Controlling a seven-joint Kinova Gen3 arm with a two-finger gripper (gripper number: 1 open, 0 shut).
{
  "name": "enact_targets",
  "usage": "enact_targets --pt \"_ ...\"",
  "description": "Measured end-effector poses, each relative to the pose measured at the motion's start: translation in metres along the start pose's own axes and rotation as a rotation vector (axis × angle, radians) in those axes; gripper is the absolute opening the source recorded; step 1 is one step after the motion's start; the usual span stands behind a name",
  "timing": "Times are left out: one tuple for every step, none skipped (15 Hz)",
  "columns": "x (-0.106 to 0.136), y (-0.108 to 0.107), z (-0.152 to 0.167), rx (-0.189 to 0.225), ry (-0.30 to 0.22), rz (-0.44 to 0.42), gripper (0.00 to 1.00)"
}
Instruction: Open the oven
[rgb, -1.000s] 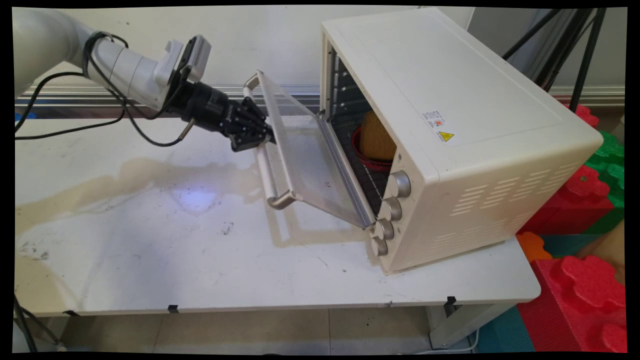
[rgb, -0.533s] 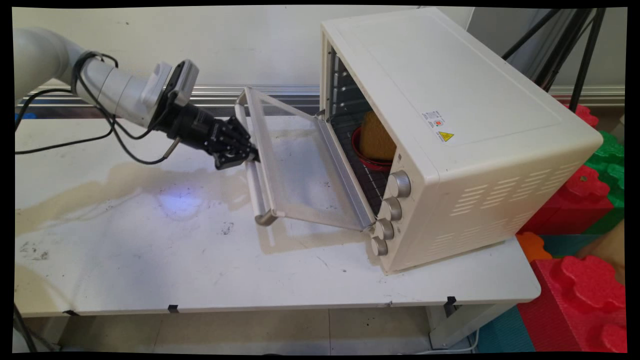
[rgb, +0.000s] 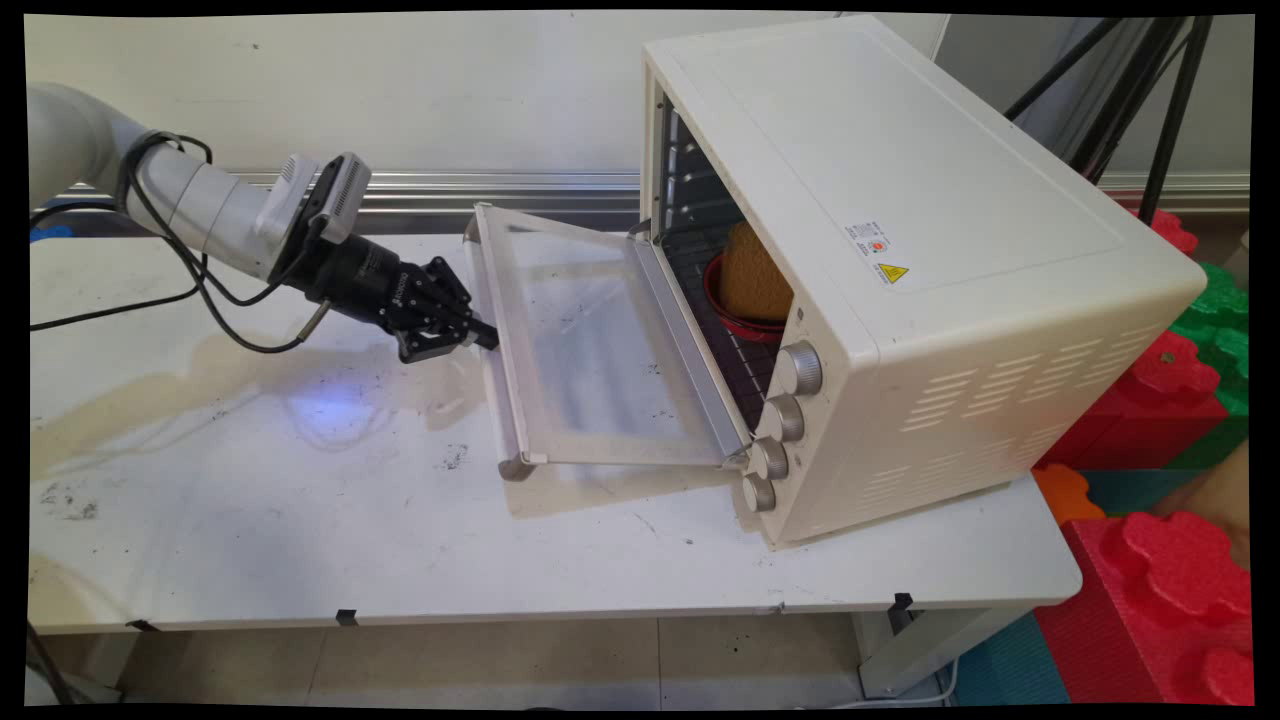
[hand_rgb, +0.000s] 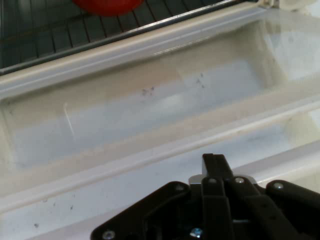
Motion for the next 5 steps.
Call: enact_targets --pt "-0.0025 0.0001 -0.0022 0.001 -0.001 0.001 0.00" --pt "-0.0048 0.0005 -0.0047 0.003 -0.002 0.001 0.00" --pt "-0.0067 0.0008 -0.0072 0.005 -0.002 0.002 0.00" --pt "-0.0079 0.0012 -0.0090 0.005 -0.002 0.002 0.00" --pt "-0.0098 0.0018 -0.0119 0.007 -0.002 0.003 0.00"
